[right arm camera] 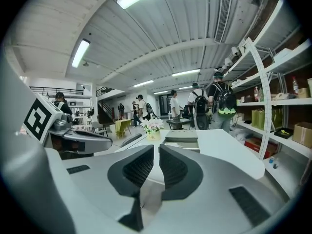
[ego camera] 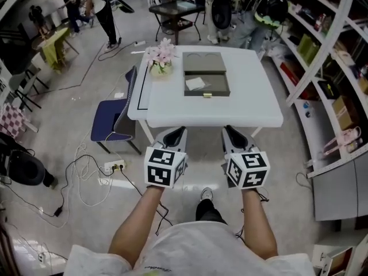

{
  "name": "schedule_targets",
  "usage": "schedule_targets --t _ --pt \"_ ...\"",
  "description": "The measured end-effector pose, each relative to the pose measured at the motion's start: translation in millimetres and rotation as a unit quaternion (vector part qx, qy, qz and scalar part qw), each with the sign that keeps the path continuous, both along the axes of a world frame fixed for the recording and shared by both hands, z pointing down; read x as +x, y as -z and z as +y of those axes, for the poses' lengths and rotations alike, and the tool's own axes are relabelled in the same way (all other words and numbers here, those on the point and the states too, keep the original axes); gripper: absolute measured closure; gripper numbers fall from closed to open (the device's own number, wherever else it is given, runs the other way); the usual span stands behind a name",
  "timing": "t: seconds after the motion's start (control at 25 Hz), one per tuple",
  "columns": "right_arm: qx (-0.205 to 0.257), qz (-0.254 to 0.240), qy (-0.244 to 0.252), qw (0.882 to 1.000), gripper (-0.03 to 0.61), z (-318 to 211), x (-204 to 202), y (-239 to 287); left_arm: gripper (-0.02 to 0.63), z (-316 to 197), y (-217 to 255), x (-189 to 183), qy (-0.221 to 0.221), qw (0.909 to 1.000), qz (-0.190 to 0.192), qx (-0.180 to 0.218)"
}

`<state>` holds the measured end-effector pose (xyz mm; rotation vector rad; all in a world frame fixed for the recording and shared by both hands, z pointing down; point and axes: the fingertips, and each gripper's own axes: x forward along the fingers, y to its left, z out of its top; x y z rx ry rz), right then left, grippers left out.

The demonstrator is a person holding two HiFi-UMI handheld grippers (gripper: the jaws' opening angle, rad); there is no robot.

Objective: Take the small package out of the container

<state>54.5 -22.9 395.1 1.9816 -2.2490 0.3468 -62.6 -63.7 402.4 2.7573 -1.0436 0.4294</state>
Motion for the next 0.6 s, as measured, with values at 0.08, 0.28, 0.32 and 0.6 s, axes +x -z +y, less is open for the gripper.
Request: schedule_targets --t 0.08,0.28,0.32,0.6 --pt "-0.003 -0.002 0.006 1.0 0.532 -15.2 12.6 -0.3 0.609 -11.6 -0.3 12.8 0.003 1.0 -0.002 -0.002" --pt "-0.006 -0.003 0.026 1.0 0.515 -51.8 38.4 -1.2 0.609 -44.4 -4.0 33.4 0.026 0.9996 -0.007 -0.009" --pt "-0.007 -0.003 0.03 1.0 0.512 -58.5 42.5 -1.0 0.609 -51.1 -4.2 36.4 0.031 0.9994 -0.007 -0.01" --pt "-0.012 -0.01 0.051 0.999 0.489 -96.8 75.8 -3.2 0.609 -85.2 -7.2 62.0 0.055 0.9982 -0.019 -0.017"
